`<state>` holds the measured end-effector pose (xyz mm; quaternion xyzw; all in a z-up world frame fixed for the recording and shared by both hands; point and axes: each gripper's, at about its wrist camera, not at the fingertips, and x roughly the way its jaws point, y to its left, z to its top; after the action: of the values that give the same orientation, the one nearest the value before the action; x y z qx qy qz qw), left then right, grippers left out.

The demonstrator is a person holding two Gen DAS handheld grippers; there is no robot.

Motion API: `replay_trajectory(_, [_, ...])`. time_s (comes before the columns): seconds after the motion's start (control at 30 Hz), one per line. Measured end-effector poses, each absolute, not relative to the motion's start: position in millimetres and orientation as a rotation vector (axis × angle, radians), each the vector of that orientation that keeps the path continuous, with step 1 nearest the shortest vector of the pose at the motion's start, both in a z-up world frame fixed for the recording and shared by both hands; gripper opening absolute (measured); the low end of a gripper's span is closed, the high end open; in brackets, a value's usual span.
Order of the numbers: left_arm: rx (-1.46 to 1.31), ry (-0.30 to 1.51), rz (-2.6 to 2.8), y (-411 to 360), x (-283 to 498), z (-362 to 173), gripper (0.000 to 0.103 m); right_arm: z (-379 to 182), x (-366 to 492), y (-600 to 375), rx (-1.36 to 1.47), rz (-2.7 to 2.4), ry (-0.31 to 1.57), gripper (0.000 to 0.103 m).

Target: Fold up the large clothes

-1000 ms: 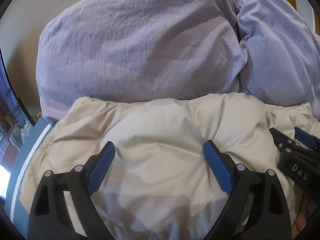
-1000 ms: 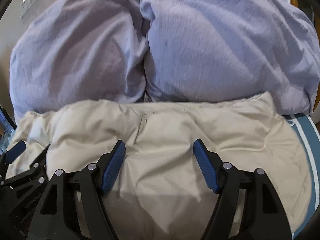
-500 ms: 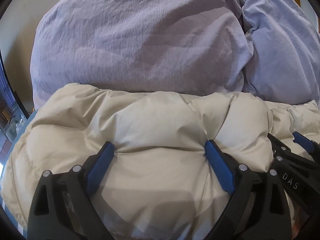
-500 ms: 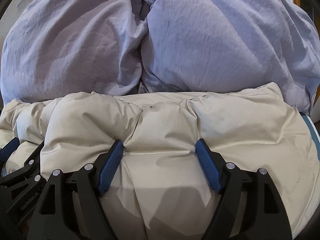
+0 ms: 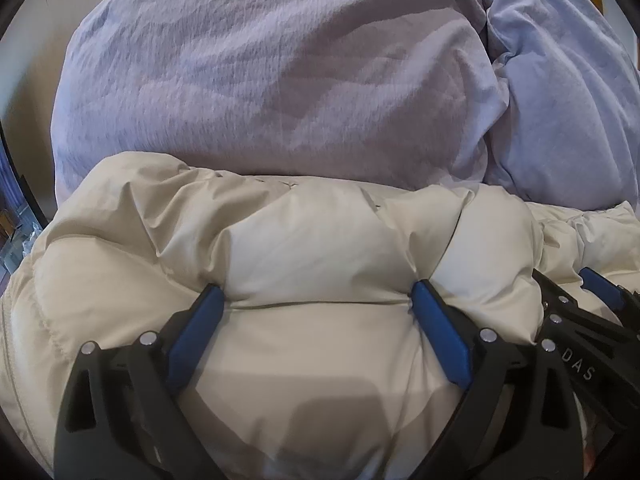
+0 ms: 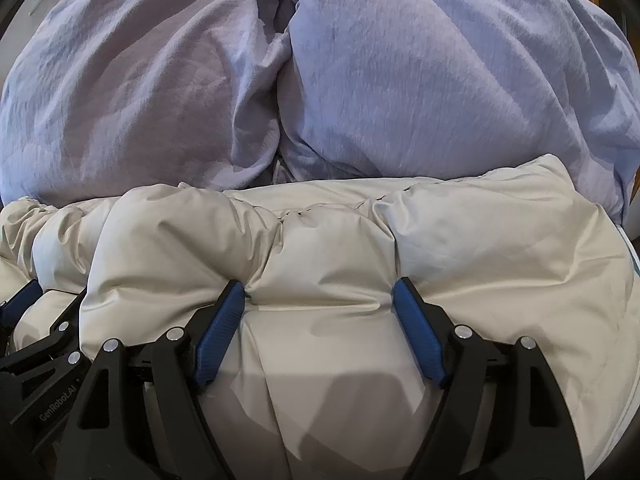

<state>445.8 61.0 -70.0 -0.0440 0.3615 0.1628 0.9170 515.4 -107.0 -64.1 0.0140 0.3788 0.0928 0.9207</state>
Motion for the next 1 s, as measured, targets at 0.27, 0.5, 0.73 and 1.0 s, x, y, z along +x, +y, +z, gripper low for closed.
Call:
replay_trajectory(0.27, [-0.098,0.744,0.339,62.0,447.5,-71.5,0.096,-63.2,516.0,-109.2,0.046,0.192,0.784,0.079])
replay_trajectory(0.5, [-0.099,0.771,0.342,75.1,398.2,-42.2,0.095,-40.6,486.7,-150.8,0.119,0.204,0.799,0.079])
replay_trajectory(0.73, [-0.138,0.761,0.419,119.0,314.0,-14.9,0.095,-14.7,432.9,-239.2,0.208,0.060,0.785,0.079])
replay_trajectory(1.0, [-0.247,0.815,0.509,175.1,252.1,-14.4,0.095,-47.2,406.7,-328.5,0.449,-0.042,0.904,0.079])
